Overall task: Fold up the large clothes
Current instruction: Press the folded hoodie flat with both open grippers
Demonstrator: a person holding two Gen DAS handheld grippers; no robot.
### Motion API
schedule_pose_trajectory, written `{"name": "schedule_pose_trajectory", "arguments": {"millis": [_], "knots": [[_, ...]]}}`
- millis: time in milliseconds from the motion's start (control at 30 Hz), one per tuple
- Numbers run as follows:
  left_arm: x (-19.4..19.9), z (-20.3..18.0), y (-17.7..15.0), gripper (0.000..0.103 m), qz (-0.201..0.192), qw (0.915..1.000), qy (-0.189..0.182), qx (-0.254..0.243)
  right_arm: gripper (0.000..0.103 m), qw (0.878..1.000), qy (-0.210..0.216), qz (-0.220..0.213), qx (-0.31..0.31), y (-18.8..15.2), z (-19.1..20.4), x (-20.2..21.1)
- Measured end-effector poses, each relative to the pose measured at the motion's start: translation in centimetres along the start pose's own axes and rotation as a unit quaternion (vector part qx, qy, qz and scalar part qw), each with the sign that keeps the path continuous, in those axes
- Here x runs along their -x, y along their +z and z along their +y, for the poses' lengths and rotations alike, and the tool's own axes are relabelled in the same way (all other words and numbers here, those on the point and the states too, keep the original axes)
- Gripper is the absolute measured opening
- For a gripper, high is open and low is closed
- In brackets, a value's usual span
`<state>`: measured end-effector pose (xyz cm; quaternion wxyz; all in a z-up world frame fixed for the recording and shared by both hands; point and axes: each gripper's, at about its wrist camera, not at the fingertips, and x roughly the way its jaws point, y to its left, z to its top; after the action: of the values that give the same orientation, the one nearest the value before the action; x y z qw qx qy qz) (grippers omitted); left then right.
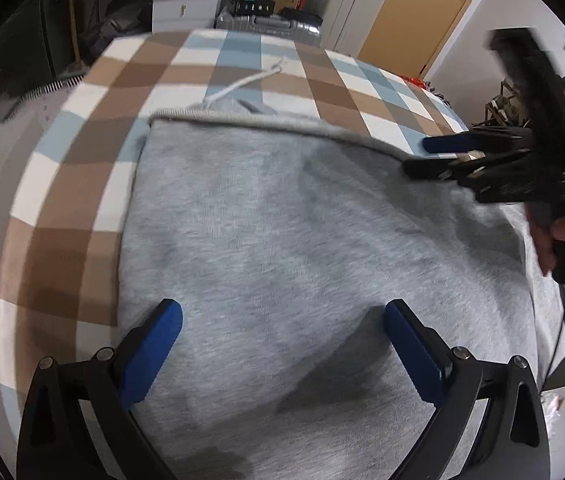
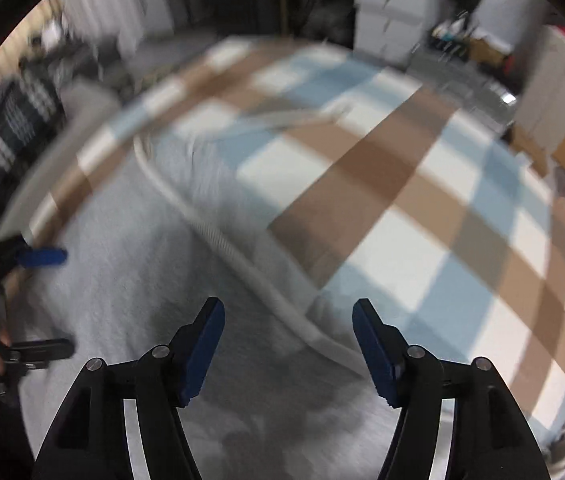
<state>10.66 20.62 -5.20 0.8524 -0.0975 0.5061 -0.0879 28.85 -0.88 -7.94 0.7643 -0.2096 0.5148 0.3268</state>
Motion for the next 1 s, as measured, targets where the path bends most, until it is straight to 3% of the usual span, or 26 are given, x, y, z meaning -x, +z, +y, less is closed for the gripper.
{"name": "schedule_pose_trajectory", "arguments": {"millis": [67,100,133,167,233,367,400,467,500,667,700,733,767,800,833,900,933,1000], "knots": [[-0.2,0.1,0.2,0.099,0.003,1.0000,-0.007,0.003,0.055,1.000,0.008,0.005,0.003,0.6,0.3,-1.5],[-0.2,0.0,0.3,0.099,0.004,1.0000,-0.007,0.002,0.042,1.000,0.022,0.002,-0.007,0.9,0.2,-1.7],[-0.2,-0.1,0.4,0.099,0.005,1.0000,-0.006,0.000,0.022,0.999,0.039,0.000,-0.016,1.1,0.1,-1.9],[-0.2,-0.1,0.5,0.099,0.004,1.0000,-0.005,-0.001,0.017,0.998,0.061,-0.002,-0.026,1.5,0.1,-2.0],[-0.2,-0.4,0.6,0.099,0.003,1.0000,0.004,-0.006,0.009,0.998,0.057,-0.003,-0.015,2.0,0.7,-2.3],[-0.4,-0.6,0.5,0.099,0.002,0.9997,0.019,-0.018,0.005,1.000,0.001,-0.028,-0.009,3.1,1.3,-2.6],[-0.3,-0.5,0.5,0.099,0.001,0.9996,0.020,-0.018,0.000,0.999,-0.009,-0.034,-0.020,3.4,1.0,-2.8],[-0.3,-0.5,0.5,0.099,-0.002,0.9994,0.028,-0.021,0.000,0.993,-0.086,-0.049,-0.062,3.8,-0.1,-2.8],[-0.3,-0.4,0.6,0.099,-0.003,0.9992,0.031,-0.024,0.000,0.989,-0.103,-0.057,-0.085,3.8,-0.9,-2.4],[0.0,-0.1,0.7,0.099,-0.007,0.9993,0.029,-0.020,0.003,0.973,-0.072,-0.143,-0.165,1.6,-2.6,3.7],[0.2,-0.2,0.7,0.099,-0.009,0.9995,0.025,-0.019,0.008,0.970,-0.058,-0.157,-0.176,0.4,-2.5,5.5],[0.6,-0.3,0.7,0.099,-0.014,0.9996,0.020,-0.017,0.026,0.967,-0.040,-0.166,-0.188,-0.9,-2.4,7.2],[0.9,-0.5,0.7,0.099,-0.019,0.9996,0.014,-0.015,0.038,0.965,-0.019,-0.174,-0.198,-2.6,-2.1,8.9],[1.7,-0.9,0.5,0.099,-0.029,0.9994,-0.001,-0.017,0.064,0.962,-0.004,-0.184,-0.203,-3.9,-1.8,10.0],[2.7,-1.6,0.3,0.099,-0.045,0.9985,-0.019,-0.023,0.081,0.956,0.008,-0.205,-0.210,-5.8,-1.2,11.5],[4.4,-3.3,-0.5,0.099,-0.068,0.9943,-0.066,-0.048,0.092,0.944,0.011,-0.234,-0.233,-10.2,0.1,14.2],[4.8,-4.3,-0.9,0.099,-0.069,0.9918,-0.085,-0.066,0.093,0.941,0.012,-0.236,-0.242,-12.5,1.0,14.9],[5.0,-6.8,-2.3,0.099,-0.059,0.9847,-0.114,-0.118,0.093,0.947,-0.005,-0.208,-0.243,-14.8,2.3,14.8]]}}
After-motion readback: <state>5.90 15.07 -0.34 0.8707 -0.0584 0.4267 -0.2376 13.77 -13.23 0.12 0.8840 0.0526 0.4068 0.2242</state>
